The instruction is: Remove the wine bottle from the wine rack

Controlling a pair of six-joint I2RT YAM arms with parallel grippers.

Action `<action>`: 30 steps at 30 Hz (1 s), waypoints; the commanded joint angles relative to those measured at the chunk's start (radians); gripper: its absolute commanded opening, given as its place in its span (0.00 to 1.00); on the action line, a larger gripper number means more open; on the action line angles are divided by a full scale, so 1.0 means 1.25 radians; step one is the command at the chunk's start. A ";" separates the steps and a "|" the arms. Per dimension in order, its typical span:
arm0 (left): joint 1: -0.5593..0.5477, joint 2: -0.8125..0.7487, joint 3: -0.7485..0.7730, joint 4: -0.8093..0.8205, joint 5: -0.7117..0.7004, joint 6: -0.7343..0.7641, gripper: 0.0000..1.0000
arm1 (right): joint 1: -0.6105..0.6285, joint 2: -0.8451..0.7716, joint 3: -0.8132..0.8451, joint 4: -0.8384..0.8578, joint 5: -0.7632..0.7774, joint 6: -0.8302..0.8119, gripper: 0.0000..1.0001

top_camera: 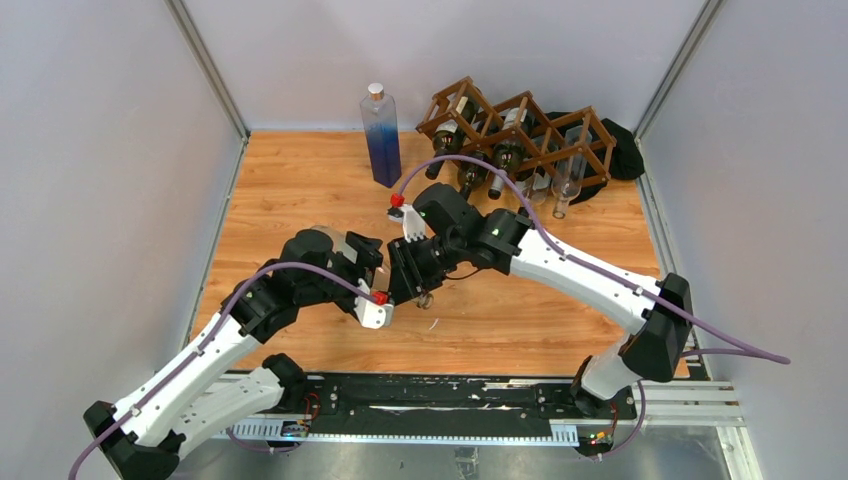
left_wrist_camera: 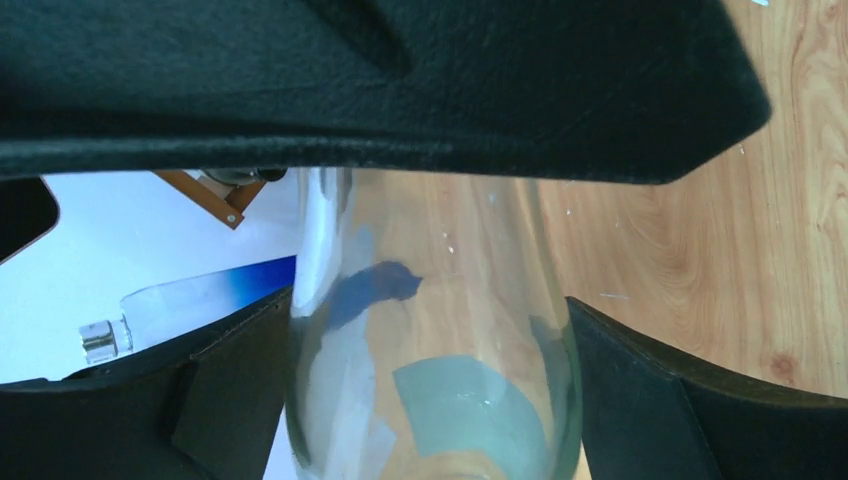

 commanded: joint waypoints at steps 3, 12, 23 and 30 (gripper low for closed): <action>-0.012 0.004 0.001 0.025 -0.047 -0.022 0.96 | 0.023 -0.025 0.059 0.127 -0.057 -0.055 0.00; -0.012 -0.038 -0.040 0.170 -0.086 -0.105 0.01 | 0.012 -0.068 0.009 0.129 -0.010 -0.058 0.63; -0.012 -0.066 -0.022 0.252 -0.125 -0.253 0.00 | -0.119 -0.219 -0.038 0.135 0.053 -0.063 0.93; -0.011 0.003 0.110 0.249 -0.143 -0.526 0.00 | -0.244 -0.317 -0.105 0.140 0.062 -0.080 0.94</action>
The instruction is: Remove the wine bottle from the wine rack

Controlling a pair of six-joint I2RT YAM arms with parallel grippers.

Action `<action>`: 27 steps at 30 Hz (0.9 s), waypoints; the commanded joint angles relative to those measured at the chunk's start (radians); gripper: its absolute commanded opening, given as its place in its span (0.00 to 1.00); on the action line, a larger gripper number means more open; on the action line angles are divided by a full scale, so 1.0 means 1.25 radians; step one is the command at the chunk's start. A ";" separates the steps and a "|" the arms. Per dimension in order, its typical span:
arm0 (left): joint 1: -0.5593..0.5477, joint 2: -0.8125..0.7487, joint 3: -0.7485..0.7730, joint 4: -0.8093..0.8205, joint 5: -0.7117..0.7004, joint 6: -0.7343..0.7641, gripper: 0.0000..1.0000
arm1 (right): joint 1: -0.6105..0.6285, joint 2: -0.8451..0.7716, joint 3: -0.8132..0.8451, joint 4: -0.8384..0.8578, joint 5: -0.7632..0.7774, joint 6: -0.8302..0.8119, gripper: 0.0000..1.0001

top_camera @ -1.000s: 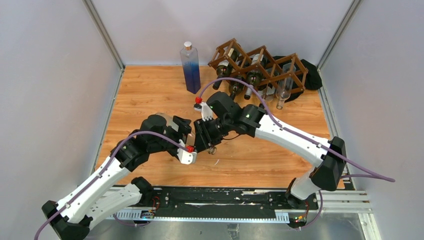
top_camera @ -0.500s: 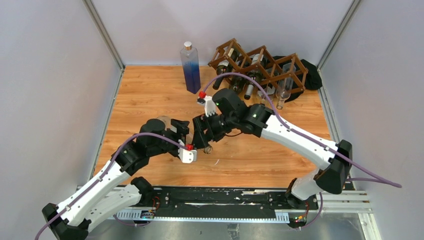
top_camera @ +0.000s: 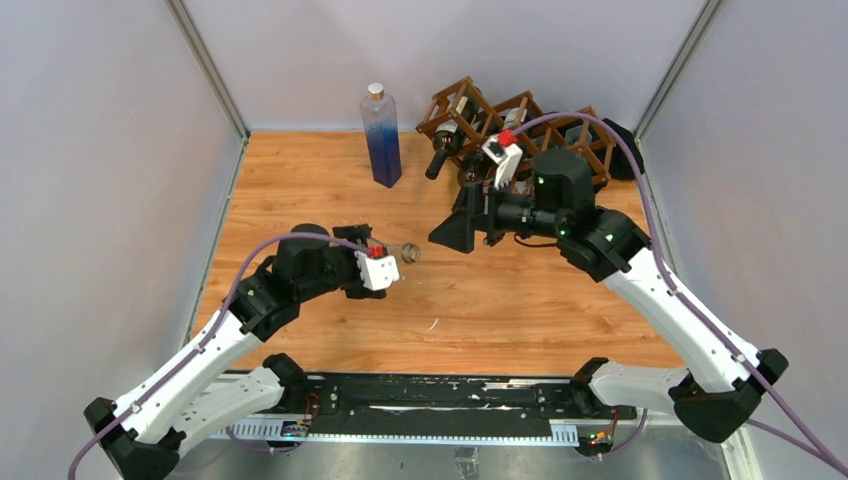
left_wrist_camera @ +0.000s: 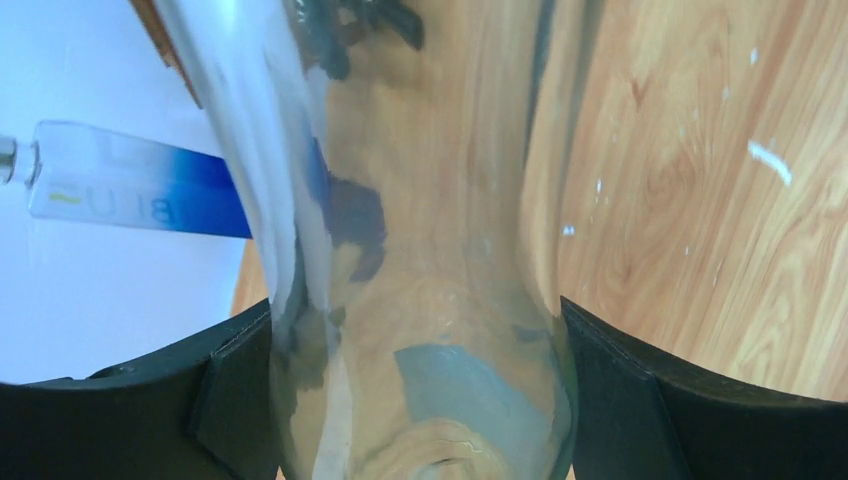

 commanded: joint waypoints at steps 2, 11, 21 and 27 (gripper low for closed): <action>0.000 0.039 0.182 0.115 -0.024 -0.251 0.00 | -0.058 -0.052 -0.083 0.032 0.017 -0.028 0.95; 0.003 0.114 0.392 -0.001 0.146 -0.475 0.00 | -0.057 -0.080 -0.321 0.399 -0.115 -0.041 0.96; 0.064 0.153 0.460 -0.022 0.359 -0.668 0.00 | 0.073 -0.077 -0.417 0.691 -0.145 -0.155 0.96; 0.138 0.173 0.466 0.039 0.488 -0.789 0.00 | 0.118 -0.025 -0.433 0.807 -0.135 -0.146 0.96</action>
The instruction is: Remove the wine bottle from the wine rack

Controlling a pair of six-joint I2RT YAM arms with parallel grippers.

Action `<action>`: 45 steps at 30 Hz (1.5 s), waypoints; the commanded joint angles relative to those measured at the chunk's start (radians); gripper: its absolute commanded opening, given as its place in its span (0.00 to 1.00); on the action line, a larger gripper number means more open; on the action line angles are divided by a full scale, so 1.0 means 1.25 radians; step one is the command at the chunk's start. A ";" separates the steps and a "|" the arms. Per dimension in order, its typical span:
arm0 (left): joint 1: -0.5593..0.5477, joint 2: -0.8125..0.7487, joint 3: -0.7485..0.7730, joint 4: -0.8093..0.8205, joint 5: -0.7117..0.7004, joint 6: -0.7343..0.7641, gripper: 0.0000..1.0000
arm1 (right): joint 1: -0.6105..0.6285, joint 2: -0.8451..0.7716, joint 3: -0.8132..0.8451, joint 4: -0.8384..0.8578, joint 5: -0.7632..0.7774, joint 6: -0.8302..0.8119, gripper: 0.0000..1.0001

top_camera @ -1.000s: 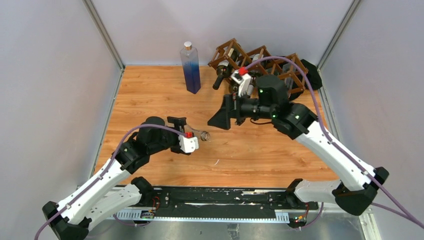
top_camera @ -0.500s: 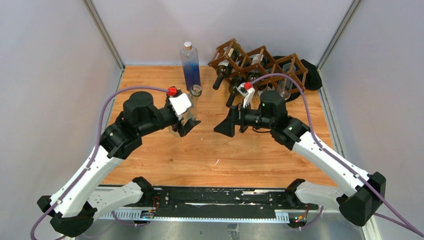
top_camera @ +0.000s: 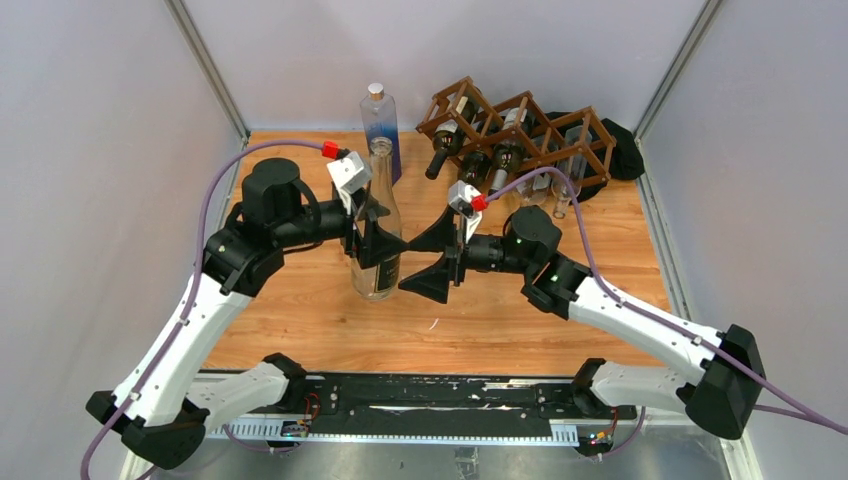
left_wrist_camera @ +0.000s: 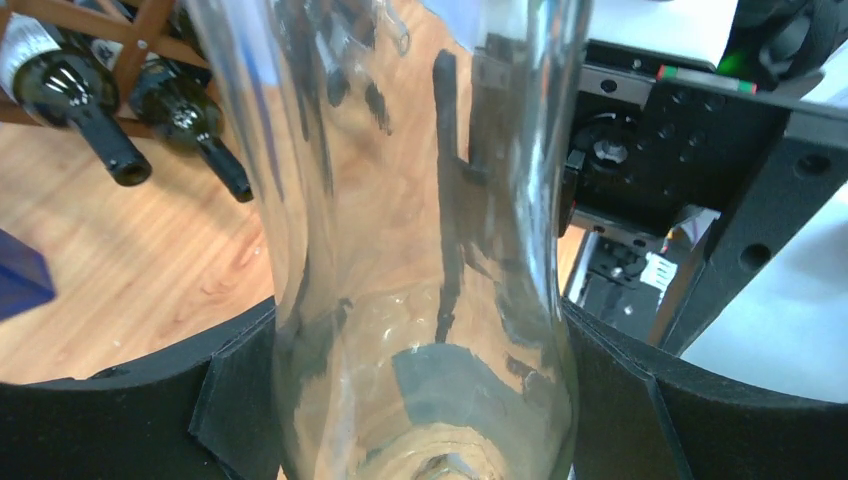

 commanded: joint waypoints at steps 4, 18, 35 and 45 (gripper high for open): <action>0.026 -0.010 0.052 0.176 0.160 -0.151 0.00 | 0.051 0.056 -0.019 0.185 0.040 -0.036 0.96; 0.027 -0.037 0.020 0.256 0.193 -0.224 0.00 | 0.097 0.204 -0.001 0.435 0.056 0.100 0.97; 0.032 -0.069 0.029 0.230 0.050 -0.199 0.87 | 0.089 0.111 0.024 0.101 0.080 -0.092 0.00; 0.040 -0.046 0.072 0.231 0.073 -0.203 0.82 | 0.089 0.067 0.005 0.010 0.088 -0.133 0.00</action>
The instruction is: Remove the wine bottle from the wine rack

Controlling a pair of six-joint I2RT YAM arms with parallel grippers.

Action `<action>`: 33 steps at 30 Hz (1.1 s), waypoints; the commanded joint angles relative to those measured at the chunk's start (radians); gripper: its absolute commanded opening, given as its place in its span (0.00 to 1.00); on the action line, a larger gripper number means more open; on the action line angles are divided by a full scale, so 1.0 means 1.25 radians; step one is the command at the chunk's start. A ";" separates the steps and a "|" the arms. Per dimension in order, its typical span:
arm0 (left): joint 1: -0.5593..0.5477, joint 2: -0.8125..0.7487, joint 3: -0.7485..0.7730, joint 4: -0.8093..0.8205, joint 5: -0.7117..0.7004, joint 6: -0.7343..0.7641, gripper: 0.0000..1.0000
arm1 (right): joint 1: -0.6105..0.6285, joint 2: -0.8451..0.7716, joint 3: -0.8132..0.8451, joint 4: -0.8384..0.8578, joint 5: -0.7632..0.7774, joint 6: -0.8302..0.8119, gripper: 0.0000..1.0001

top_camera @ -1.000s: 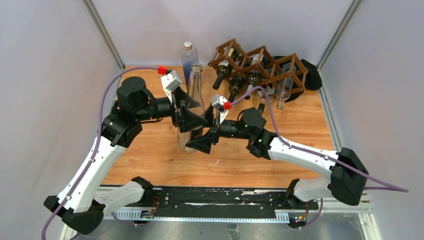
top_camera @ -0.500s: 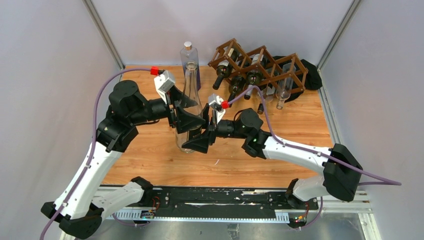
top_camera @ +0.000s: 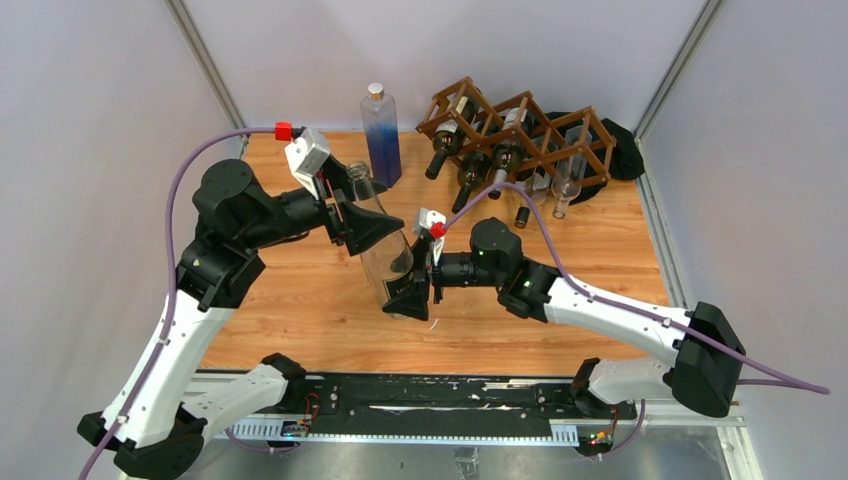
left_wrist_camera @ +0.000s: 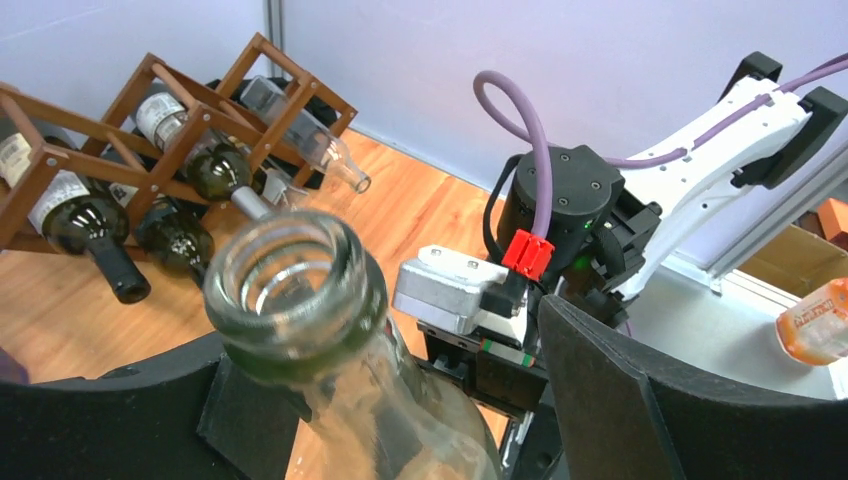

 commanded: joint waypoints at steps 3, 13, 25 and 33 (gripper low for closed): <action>0.003 -0.003 0.024 0.052 0.033 -0.007 0.73 | -0.006 -0.047 0.007 0.013 0.026 -0.018 0.00; 0.019 0.019 0.050 -0.024 -0.003 0.055 0.00 | -0.006 -0.071 0.013 -0.039 0.060 -0.038 0.63; 0.189 0.145 0.178 -0.024 0.004 0.173 0.00 | -0.006 -0.103 -0.064 -0.106 0.155 -0.005 0.93; 0.352 0.231 0.224 0.066 0.057 0.123 0.00 | -0.007 -0.139 -0.120 -0.129 0.186 -0.013 0.95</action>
